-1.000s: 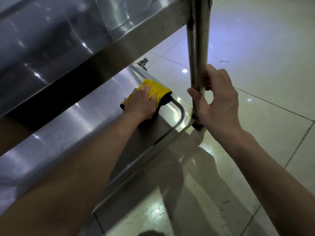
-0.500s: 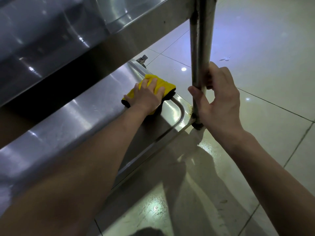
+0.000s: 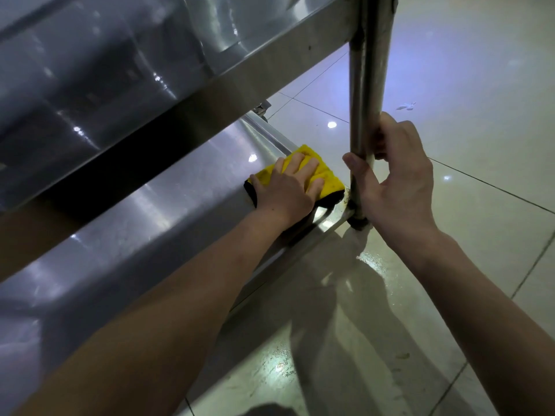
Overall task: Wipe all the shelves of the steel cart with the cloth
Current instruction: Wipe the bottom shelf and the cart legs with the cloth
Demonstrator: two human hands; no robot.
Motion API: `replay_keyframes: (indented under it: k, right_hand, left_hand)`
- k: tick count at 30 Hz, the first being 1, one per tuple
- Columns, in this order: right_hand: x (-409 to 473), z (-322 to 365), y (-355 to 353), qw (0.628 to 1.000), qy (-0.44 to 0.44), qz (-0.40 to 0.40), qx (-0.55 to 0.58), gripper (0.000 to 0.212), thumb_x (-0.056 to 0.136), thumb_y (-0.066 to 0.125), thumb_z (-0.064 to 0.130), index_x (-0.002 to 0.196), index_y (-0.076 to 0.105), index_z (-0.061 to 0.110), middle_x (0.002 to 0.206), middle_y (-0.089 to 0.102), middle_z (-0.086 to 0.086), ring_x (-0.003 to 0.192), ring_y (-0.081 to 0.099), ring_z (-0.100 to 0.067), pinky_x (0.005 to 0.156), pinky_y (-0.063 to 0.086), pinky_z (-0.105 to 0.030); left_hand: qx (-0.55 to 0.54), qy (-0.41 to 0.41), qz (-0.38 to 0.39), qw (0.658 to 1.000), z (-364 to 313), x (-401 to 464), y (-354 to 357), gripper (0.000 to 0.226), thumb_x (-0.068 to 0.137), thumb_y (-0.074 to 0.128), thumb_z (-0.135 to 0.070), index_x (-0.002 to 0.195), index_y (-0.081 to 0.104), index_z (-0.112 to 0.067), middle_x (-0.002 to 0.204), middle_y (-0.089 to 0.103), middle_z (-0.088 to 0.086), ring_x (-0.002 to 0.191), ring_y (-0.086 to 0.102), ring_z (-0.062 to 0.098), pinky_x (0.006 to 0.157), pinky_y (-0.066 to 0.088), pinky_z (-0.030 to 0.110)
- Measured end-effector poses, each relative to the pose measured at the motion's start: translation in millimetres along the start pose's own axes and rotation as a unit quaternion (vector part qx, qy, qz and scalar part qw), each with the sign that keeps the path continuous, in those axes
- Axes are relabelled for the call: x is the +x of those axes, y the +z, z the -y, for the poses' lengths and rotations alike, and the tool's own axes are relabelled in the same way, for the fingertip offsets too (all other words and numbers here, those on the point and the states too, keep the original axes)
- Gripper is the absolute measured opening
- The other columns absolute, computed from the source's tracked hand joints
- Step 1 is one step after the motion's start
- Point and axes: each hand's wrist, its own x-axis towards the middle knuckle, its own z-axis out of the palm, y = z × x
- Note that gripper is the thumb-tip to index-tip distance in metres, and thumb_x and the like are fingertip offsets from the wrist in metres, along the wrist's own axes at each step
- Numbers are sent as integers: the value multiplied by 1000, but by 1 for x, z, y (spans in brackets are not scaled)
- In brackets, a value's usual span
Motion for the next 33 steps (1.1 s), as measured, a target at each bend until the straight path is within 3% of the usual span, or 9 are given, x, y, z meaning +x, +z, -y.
replay_keyframes:
  k: [6, 16, 22, 26, 30, 33]
  right_hand:
    - [0, 2, 0, 1000, 6, 2, -4, 48, 96, 70, 19, 139, 56, 6, 110, 57, -8, 95, 60, -21, 80, 53, -46]
    - [-1, 1, 1, 1000, 6, -5, -13, 47, 97, 70, 21, 140, 56, 6, 111, 58, -10, 95, 60, -21, 81, 54, -45]
    - [0, 3, -1, 1000, 6, 1, -15, 46, 97, 71, 21, 138, 56, 5, 111, 58, -11, 95, 60, -22, 82, 54, -45]
    - [0, 3, 0, 1000, 6, 3, -16, 47, 96, 71, 21, 138, 56, 5, 111, 58, -11, 94, 60, -22, 82, 54, -45]
    - [0, 4, 2, 1000, 11, -2, -10, 46, 96, 71, 20, 137, 57, 6, 110, 59, -10, 94, 60, -22, 81, 54, -45]
    - [0, 3, 1, 1000, 10, -7, -7, 45, 96, 71, 20, 136, 58, 7, 109, 59, -9, 93, 62, -22, 80, 54, -44]
  left_hand:
    - [18, 90, 26, 995, 1, -15, -4, 45, 102, 31, -50, 147, 29, -48, 164, 15, -21, 154, 10, 19, 106, 10, 82]
    - [41, 156, 84, 983, -2, -33, -7, 53, 106, 29, -45, 157, 18, -44, 166, 6, -20, 155, 0, 13, 109, 1, 81]
    - [32, 219, 82, 972, 7, -62, -1, 54, 102, 34, -48, 155, 21, -47, 166, 9, -21, 155, -2, 11, 111, -3, 78]
    - [61, 263, 78, 960, 21, -71, 1, 58, 100, 26, -59, 156, 16, -47, 167, 7, -20, 156, -4, 13, 112, 4, 77]
    - [71, 245, 33, 966, 17, -75, 7, 58, 101, 21, -58, 157, 14, -44, 167, 10, -18, 157, 3, 18, 111, 10, 78]
    - [59, 173, 3, 983, -1, -70, 14, 55, 103, 19, -55, 157, 12, -46, 168, 10, -18, 157, 4, 18, 109, 12, 79]
